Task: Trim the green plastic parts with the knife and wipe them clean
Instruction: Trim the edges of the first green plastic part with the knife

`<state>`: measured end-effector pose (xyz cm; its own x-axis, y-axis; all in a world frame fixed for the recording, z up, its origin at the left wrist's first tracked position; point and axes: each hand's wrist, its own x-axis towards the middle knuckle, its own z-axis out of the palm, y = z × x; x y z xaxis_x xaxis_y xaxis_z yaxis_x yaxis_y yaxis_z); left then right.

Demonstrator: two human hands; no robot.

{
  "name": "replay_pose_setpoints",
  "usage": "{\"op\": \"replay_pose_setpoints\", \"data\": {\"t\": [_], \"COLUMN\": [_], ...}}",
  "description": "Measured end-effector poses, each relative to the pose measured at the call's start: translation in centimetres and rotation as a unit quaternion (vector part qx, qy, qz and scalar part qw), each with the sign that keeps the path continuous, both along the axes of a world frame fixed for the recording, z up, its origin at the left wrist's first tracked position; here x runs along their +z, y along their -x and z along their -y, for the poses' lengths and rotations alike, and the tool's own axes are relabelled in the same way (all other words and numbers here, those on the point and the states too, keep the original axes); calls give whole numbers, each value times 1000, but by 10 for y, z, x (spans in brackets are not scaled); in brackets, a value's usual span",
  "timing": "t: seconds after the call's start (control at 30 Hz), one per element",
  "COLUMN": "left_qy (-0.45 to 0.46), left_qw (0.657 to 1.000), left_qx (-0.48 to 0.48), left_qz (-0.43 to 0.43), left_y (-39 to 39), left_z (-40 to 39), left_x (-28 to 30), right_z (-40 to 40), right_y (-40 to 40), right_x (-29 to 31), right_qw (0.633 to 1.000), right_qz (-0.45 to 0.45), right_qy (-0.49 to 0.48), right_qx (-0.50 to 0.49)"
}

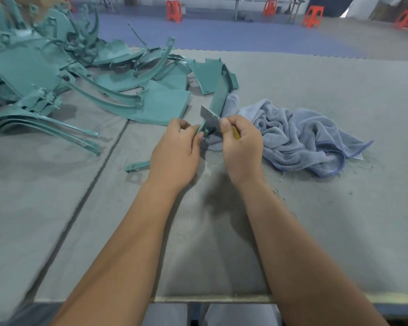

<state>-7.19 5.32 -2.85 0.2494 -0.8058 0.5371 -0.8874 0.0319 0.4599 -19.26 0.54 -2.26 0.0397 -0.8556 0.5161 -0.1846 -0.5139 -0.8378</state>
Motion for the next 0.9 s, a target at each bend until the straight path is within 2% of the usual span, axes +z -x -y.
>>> {"op": "replay_pose_setpoints", "data": {"t": [0.13, 0.27, 0.4, 0.53, 0.63, 0.9], "left_qy": [-10, 4, 10, 2, -8, -17], "left_qw": [1000, 1000, 1000, 995, 994, 975], "left_qx": [-18, -17, -26, -49, -51, -99], "left_qz": [-6, 10, 5, -90, -99, -196], "left_y": [1, 2, -1, 0, 2, -4], "left_z": [-3, -4, -5, -8, -10, -10], "left_x": [1, 4, 6, 6, 5, 2], "right_z": [4, 4, -1, -5, -8, -3], "right_y": [6, 11, 7, 8, 9, 10], "right_x": [6, 9, 11, 14, 15, 9], "right_qw": [998, 978, 969, 960, 949, 952], "right_qz": [40, 135, 91, 89, 103, 82], "right_qy": [12, -97, -127, -152, -169, -153], "right_qx": [-51, 126, 192, 216, 247, 253]}}
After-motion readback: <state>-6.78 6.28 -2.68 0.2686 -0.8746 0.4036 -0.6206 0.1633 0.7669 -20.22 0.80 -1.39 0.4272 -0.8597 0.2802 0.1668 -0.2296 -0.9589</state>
